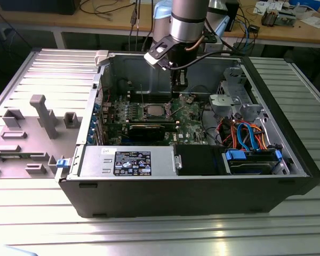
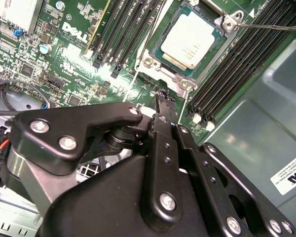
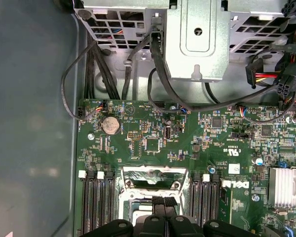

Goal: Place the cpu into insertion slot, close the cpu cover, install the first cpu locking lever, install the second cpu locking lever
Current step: 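Close the cpu cover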

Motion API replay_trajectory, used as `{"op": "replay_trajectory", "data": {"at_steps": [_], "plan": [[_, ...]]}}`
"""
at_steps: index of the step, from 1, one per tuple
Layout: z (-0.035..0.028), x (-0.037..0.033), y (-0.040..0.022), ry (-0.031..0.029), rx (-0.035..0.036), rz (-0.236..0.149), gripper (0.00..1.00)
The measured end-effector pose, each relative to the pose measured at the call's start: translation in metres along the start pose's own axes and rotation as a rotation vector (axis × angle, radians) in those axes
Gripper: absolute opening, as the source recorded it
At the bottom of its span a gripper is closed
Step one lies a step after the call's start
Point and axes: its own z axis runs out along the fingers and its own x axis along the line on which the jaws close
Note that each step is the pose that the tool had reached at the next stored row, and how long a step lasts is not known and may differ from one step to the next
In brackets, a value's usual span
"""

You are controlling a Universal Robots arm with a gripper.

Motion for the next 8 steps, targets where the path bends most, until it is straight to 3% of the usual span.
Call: {"op": "replay_trajectory", "data": {"at_steps": [8], "plan": [[-0.0001,-0.0004,0.0090,0.0001,0.0000,0.000,0.11]]}}
